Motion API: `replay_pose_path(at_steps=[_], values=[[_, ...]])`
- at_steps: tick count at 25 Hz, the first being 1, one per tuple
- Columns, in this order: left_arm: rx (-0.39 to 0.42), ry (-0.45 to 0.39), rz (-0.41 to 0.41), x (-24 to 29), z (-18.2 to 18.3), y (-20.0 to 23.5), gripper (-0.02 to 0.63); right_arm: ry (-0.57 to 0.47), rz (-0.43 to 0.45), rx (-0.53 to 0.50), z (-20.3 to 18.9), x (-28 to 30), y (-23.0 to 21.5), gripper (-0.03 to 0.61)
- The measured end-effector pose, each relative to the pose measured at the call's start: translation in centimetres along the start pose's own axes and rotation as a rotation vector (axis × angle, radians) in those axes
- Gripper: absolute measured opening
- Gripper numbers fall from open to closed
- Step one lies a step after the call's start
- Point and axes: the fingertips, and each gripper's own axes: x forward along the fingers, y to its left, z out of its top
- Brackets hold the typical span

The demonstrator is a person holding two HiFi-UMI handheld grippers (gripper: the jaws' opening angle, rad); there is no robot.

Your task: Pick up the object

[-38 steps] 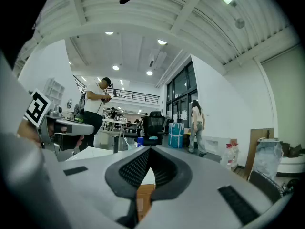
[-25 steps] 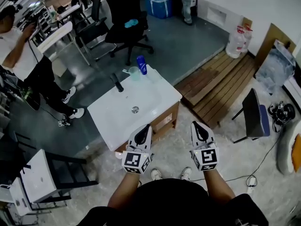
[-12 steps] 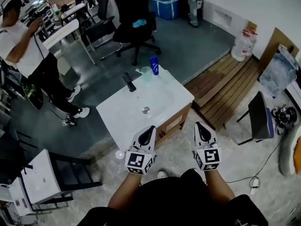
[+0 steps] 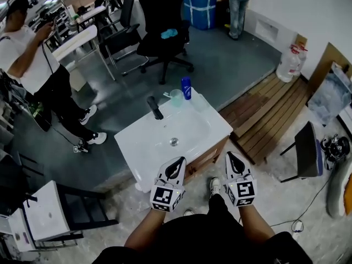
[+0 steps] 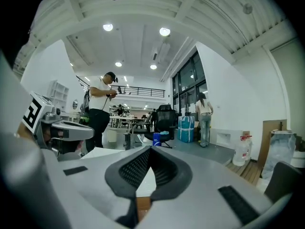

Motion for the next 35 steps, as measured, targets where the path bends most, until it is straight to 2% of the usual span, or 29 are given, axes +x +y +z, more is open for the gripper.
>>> replay_pose_path(at_steps=[8,19,26,29,35], values=[[0.029,0.029,0.095,6.7,0.4,3.3,0.020,0.037,0.100,0.000,-0.3,7.8,-3.9,0.014],[-0.067,0.102,0.252,13.3,-0.8,6.9,0.020,0.112,0.245,0.028,-2.6,16.4,-8.3,0.014],[-0.100,0.162,0.354,14.0,-2.6,7.8,0.020,0.167,0.335,0.019,-5.0,20.0,-8.7,0.014],[-0.109,0.182,0.404,13.6,-3.6,8.9,0.020,0.187,0.346,0.003,-6.0,21.4,-8.7,0.014],[-0.158,0.206,0.424,13.6,-5.2,10.8,0.020,0.232,0.373,-0.037,-7.2,24.1,-7.4,0.014]])
